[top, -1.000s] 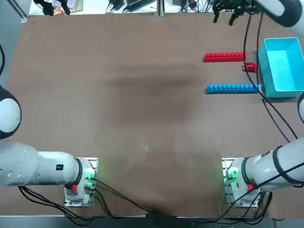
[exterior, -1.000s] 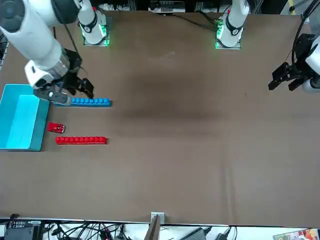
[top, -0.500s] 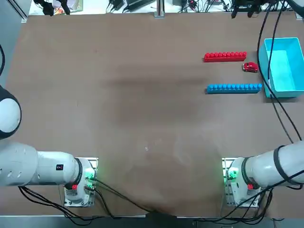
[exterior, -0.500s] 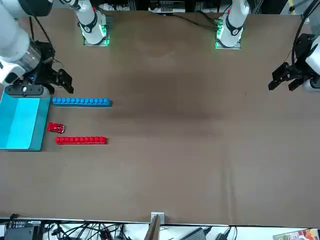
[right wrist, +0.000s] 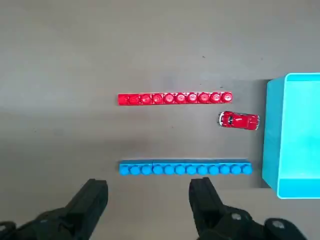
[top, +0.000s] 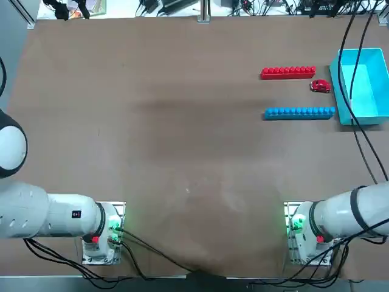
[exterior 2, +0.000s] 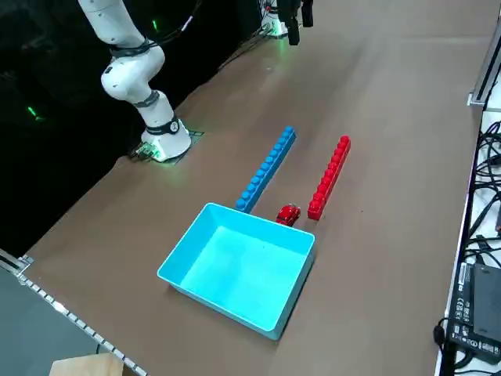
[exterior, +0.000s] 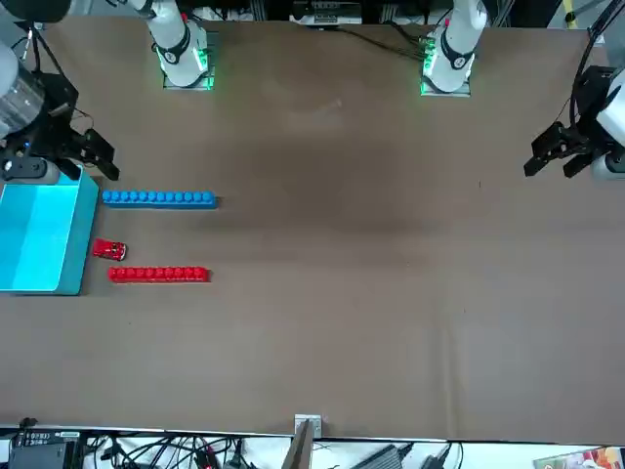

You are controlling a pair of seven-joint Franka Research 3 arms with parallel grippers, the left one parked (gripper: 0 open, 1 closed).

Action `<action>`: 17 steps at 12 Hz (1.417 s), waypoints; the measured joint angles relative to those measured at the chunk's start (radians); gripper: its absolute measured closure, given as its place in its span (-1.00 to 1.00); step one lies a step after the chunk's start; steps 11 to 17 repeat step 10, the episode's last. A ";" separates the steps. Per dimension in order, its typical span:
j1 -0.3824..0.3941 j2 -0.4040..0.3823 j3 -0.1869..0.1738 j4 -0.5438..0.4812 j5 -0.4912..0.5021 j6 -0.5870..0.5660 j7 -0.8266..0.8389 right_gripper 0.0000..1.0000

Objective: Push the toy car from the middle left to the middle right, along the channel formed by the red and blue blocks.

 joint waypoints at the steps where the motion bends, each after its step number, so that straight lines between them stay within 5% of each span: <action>1: -0.012 -0.008 0.001 0.000 0.000 -0.012 -0.014 -1.00; 7: -0.076 -0.063 0.001 -0.009 -0.001 -0.101 -0.128 -1.00; 17: -0.079 -0.072 0.001 -0.014 -0.001 -0.118 -0.129 -1.00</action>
